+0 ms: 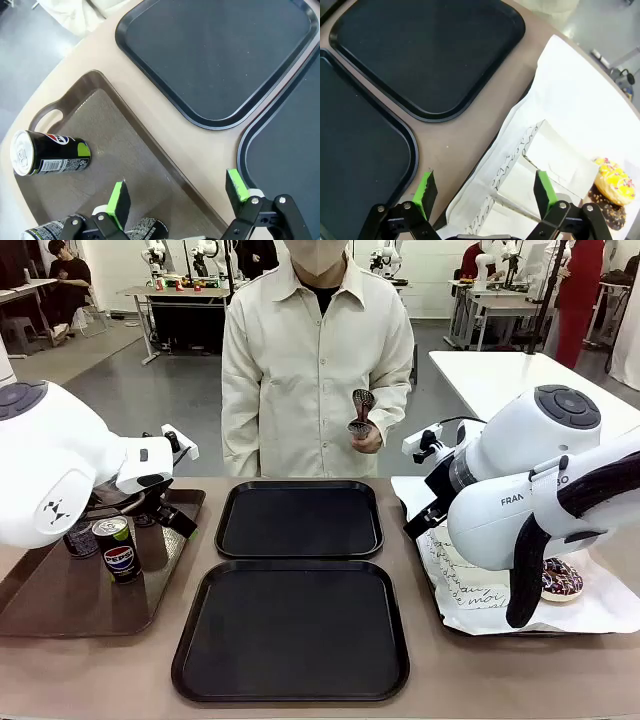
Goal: Set up donuts and drinks on trays.
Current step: Pick up one Pepsi coke and place it on the Flat Tray.
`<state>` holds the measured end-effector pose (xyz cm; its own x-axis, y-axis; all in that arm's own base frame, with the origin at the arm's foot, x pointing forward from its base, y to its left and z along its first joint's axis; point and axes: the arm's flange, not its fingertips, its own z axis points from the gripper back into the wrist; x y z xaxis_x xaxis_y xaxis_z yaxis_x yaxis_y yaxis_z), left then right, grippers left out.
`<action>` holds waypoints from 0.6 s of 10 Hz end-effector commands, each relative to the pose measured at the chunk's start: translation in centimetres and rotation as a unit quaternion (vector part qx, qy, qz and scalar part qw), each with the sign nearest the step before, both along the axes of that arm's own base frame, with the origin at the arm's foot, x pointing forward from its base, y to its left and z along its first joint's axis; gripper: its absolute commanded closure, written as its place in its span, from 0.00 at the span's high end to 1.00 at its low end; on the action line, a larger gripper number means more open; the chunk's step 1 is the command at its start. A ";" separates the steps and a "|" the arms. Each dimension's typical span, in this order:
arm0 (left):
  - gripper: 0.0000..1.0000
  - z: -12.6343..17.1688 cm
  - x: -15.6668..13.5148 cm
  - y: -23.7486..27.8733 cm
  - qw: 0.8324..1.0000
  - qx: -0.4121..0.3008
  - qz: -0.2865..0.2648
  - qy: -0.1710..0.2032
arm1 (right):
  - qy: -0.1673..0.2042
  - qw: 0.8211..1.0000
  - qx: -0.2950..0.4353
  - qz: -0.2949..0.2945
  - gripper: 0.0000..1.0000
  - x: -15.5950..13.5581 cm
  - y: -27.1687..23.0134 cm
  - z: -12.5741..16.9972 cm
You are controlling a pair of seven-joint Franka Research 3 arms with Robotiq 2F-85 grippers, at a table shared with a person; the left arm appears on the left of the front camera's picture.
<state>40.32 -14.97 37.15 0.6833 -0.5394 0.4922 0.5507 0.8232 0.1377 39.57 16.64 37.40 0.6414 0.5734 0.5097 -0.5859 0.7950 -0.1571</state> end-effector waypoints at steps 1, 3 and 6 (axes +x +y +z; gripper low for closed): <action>1.00 0.0 0.0 0.0 1.000 0.000 0.000 0.000 | 0.000 1.000 0.000 0.000 1.00 0.0 0.0 0.0; 1.00 0.0 0.0 0.0 1.000 0.000 0.000 0.000 | 0.000 1.000 0.000 0.000 1.00 0.0 0.0 0.0; 1.00 0.0 0.0 0.0 1.000 0.000 0.000 0.000 | 0.000 1.000 0.000 0.000 1.00 0.0 0.0 0.0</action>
